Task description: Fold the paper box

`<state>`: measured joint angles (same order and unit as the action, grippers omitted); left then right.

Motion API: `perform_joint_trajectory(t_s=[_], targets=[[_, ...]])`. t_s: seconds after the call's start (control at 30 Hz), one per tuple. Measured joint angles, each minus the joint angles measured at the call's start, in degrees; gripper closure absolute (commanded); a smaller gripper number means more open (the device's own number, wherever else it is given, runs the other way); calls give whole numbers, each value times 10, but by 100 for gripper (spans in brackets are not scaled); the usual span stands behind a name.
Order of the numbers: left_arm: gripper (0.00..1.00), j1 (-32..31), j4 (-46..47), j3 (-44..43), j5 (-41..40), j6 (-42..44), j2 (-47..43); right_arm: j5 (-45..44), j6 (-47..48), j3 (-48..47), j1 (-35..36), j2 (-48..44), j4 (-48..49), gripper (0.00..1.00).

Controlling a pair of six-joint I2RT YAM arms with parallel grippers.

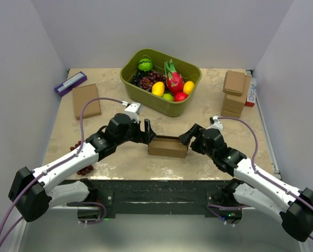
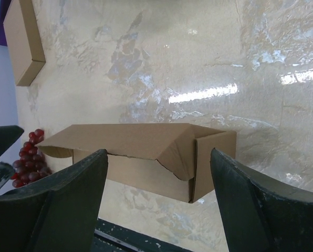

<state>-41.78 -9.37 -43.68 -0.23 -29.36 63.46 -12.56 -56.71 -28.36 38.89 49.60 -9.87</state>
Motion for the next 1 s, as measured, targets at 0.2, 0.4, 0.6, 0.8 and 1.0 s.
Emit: perform_joint_trajectory(t_s=[0.2, 0.4, 0.6, 0.8, 1.0], targets=[[13, 12, 47, 24, -4, -11, 19, 0, -5, 9, 0, -3, 12, 21], [14, 20, 87, 37, -4, -20, 20, 1, -9, 17, 0, -13, 16, 15], [16, 34, 115, 39, -3, -26, 38, 1, -9, 17, 0, -29, 2, 12], [17, 35, 117, 50, -2, -28, 43, 1, -12, 12, 0, -36, -3, 11], [17, 35, 118, 70, -2, -29, 40, 0, -19, 7, 0, -33, -4, 11]])
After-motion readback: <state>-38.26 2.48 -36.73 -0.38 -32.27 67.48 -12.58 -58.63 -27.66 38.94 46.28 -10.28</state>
